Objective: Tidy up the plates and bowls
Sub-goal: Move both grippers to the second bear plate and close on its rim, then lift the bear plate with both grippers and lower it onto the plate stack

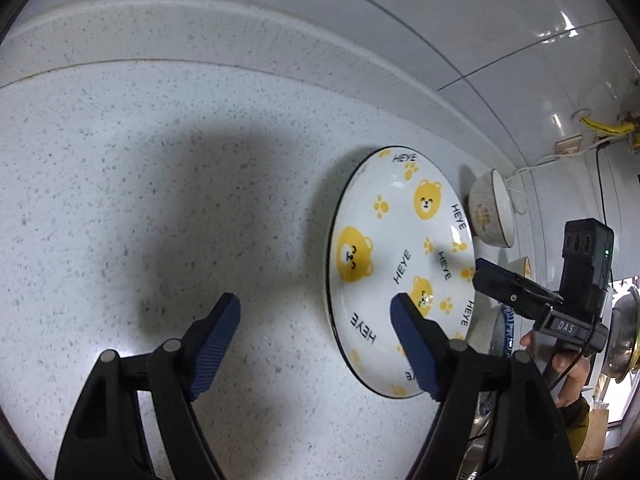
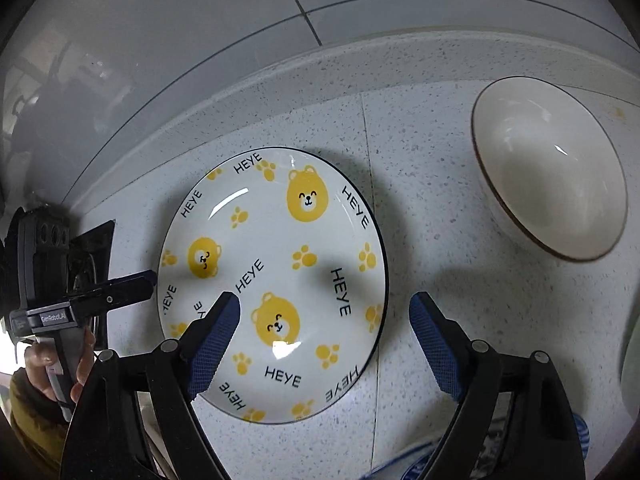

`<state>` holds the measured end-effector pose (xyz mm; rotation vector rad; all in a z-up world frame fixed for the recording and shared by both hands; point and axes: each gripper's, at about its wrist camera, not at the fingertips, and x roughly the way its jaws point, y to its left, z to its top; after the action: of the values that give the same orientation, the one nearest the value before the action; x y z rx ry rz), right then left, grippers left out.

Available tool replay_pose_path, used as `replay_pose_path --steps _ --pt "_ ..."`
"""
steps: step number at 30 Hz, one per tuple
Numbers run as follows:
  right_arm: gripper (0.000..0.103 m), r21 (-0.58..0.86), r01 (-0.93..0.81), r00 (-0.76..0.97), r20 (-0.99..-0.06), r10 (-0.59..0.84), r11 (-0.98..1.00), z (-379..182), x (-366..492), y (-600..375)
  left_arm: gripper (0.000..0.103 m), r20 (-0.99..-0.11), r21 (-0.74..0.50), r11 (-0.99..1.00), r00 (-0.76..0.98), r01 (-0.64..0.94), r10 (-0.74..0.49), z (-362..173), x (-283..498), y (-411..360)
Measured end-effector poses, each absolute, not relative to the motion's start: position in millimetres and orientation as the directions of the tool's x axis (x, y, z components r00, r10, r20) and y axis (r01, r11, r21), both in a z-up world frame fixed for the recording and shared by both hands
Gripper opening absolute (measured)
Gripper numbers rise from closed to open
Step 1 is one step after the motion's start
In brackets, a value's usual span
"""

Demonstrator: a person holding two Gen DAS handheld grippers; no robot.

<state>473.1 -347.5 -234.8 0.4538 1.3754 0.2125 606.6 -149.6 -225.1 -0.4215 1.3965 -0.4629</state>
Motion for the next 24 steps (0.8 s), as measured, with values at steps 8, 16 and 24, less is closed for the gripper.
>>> replay_pose_path --steps 8,16,24 --pt "0.041 0.432 0.129 0.130 -0.900 0.417 0.893 -257 478 -343 0.048 -0.812 -0.577 0.814 0.063 0.065 -0.580 -234 623 -164" --pt "0.019 0.423 0.144 0.140 -0.903 0.405 0.894 -262 474 -337 0.024 -0.781 -0.622 0.783 0.060 0.007 -0.621 -244 622 -162" --pt "0.015 0.437 0.150 0.167 -0.895 0.413 0.887 -250 471 -323 0.017 -0.764 -0.646 0.759 0.068 -0.084 -0.642 -244 608 -145"
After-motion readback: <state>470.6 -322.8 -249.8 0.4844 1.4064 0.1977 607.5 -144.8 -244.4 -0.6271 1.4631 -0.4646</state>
